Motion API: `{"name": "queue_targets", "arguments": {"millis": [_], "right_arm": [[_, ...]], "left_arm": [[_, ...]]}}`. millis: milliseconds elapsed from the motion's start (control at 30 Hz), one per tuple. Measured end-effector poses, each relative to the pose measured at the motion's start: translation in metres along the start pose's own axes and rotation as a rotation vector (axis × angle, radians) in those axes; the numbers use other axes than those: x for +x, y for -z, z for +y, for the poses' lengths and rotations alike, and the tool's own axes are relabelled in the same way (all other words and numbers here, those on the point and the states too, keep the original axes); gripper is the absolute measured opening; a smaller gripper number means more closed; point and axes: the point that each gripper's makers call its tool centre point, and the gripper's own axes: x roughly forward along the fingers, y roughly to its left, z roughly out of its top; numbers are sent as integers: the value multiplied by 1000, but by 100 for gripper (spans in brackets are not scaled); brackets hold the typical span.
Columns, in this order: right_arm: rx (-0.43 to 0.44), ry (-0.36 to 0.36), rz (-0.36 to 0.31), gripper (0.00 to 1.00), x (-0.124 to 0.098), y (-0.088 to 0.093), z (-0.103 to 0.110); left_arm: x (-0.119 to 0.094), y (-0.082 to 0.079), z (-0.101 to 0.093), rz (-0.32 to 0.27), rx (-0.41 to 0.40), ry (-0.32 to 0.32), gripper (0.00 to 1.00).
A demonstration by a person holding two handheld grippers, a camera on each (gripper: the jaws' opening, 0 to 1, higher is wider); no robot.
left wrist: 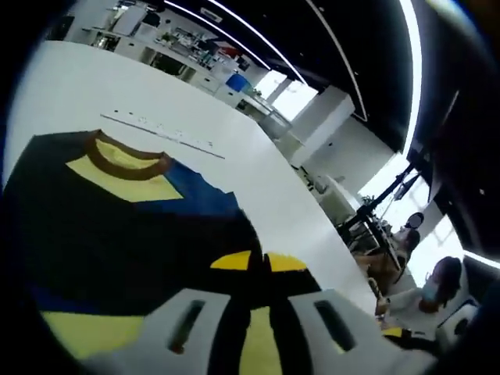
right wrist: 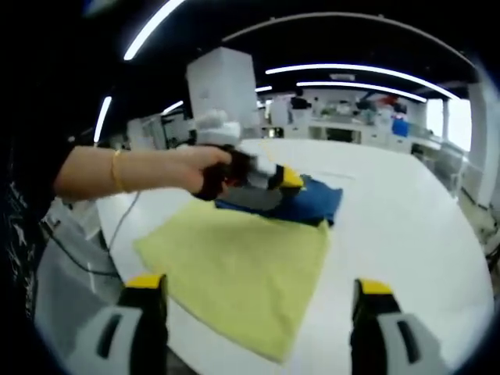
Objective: Fold the garment on the visible template until the final outline fits inside the template.
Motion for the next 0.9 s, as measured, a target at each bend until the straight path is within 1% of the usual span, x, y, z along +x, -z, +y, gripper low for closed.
{"name": "queue_targets", "arguments": {"millis": [67, 233, 300, 367, 433, 533, 633, 667, 700, 733, 800, 900], "right_arm": [[1, -4, 1, 99, 1, 1, 0], [-1, -14, 6, 99, 2, 2, 0], [-7, -20, 9, 99, 3, 2, 0], [-13, -30, 14, 99, 4, 1, 0], [-26, -47, 25, 99, 6, 2, 2], [-52, -64, 43, 99, 8, 3, 5], [-81, -83, 48, 99, 10, 2, 8], [-85, -93, 54, 99, 11, 2, 9], [-89, -104, 59, 99, 13, 3, 11], [-98, -113, 68, 99, 15, 3, 13], [-125, -130, 85, 99, 17, 5, 15], [-150, -149, 105, 99, 19, 7, 19]], "left_arm": [[1, 3, 0, 5, 16, 14, 5], [-2, 9, -3, 31, 75, 29, 19], [-8, 9, -5, 36, 141, 25, 30], [-15, 10, -6, 56, 184, 23, 39], [-22, 7, 0, 74, 240, 19, 49], [-42, 5, 3, 85, 284, 27, 62], [-62, -3, 19, 95, 373, 10, 67], [-71, -3, 30, 116, 390, -24, 67], [-77, -3, 35, 127, 396, -34, 68], [-82, -4, 37, 125, 400, -30, 70], [-97, -5, 46, 134, 413, -45, 70], [-117, -1, 54, 152, 431, -58, 72]]}}
